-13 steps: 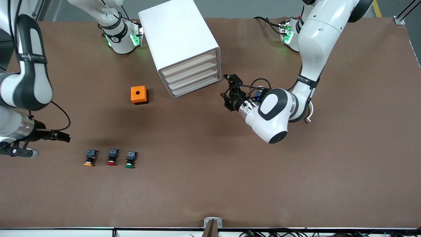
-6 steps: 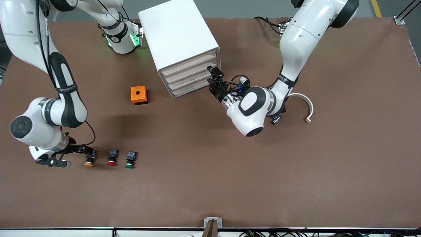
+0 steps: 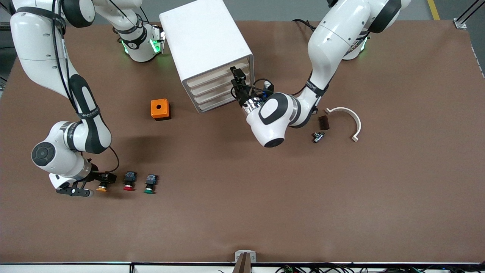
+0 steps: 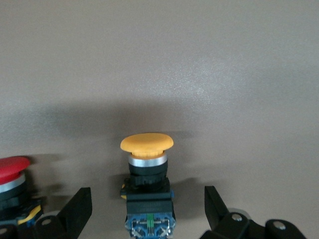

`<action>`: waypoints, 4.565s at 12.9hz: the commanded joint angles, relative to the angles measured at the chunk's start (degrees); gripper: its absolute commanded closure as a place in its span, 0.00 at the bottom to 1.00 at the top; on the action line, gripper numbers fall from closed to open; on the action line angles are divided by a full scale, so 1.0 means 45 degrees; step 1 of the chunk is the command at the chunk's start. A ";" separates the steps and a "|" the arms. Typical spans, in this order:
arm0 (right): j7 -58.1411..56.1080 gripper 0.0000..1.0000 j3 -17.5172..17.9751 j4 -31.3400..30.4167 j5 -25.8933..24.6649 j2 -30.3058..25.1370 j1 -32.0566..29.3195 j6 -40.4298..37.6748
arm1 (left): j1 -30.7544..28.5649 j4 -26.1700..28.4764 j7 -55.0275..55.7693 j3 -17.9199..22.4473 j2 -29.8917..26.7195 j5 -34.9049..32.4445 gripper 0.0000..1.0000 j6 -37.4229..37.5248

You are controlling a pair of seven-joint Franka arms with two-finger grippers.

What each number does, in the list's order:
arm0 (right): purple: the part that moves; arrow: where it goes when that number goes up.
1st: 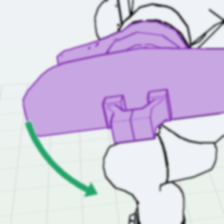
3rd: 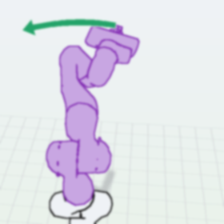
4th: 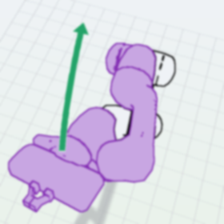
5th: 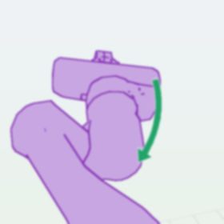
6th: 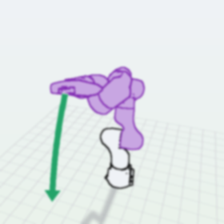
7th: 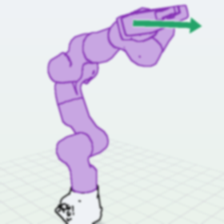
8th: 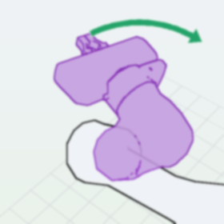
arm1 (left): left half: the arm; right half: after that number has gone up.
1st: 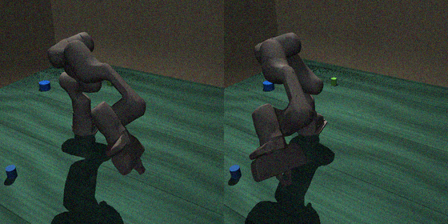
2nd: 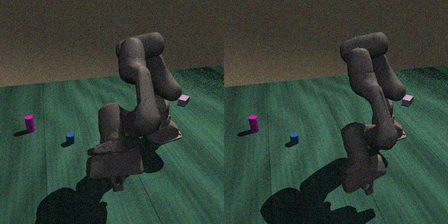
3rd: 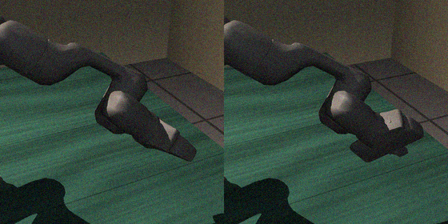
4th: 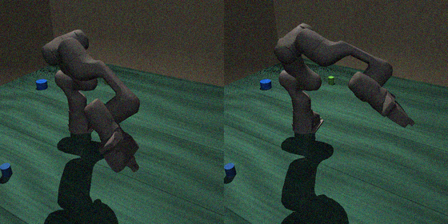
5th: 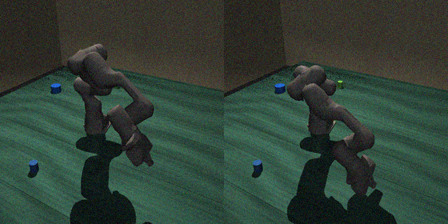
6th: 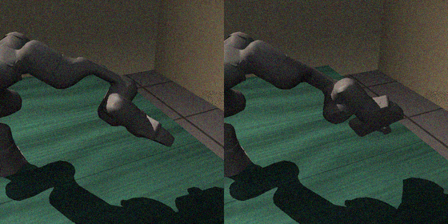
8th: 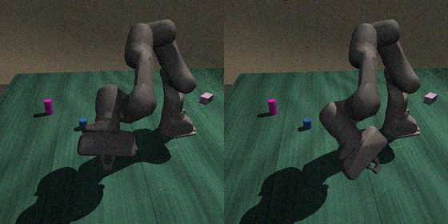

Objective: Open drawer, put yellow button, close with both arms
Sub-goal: 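Pull the drawer open with the left gripper while the right gripper grasps the button, then lift the yellow button with the right gripper and carry it over the drawer, then lower the yellow button into the drawer and open the right gripper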

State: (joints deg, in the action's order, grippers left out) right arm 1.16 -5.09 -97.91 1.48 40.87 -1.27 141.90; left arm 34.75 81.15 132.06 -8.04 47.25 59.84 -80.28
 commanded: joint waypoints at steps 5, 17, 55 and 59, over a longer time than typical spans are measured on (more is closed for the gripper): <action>-0.0061 0.40 -0.0003 0.0255 0.0179 0.0234 0.0048 -0.0301 | 0.0538 -0.0105 0.0203 0.0049 0.0047 0.0297 0.76 0.0204; 0.4438 1.00 0.0017 0.0841 0.0960 -0.3802 0.1373 -0.6877 | -0.1138 -0.0183 0.0165 0.0088 0.0066 0.0609 0.88 0.0204; 1.8585 0.00 -0.0119 0.2286 0.0960 -0.5370 1.0560 -0.8461 | -0.1007 -0.1823 -1.4270 0.0713 -0.2551 -1.1301 0.00 -0.5128; 1.2081 0.00 -0.0159 0.2306 0.0843 -0.6132 0.7730 -1.0300 | 0.0086 -0.1804 -1.3606 0.0713 -0.2551 -1.2242 0.00 -0.5304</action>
State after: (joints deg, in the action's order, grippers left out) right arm 66.17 -6.85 -87.21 5.74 15.33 38.90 98.19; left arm 33.06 71.03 69.43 -4.99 37.53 6.99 -102.95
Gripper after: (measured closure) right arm 0.000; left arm 0.000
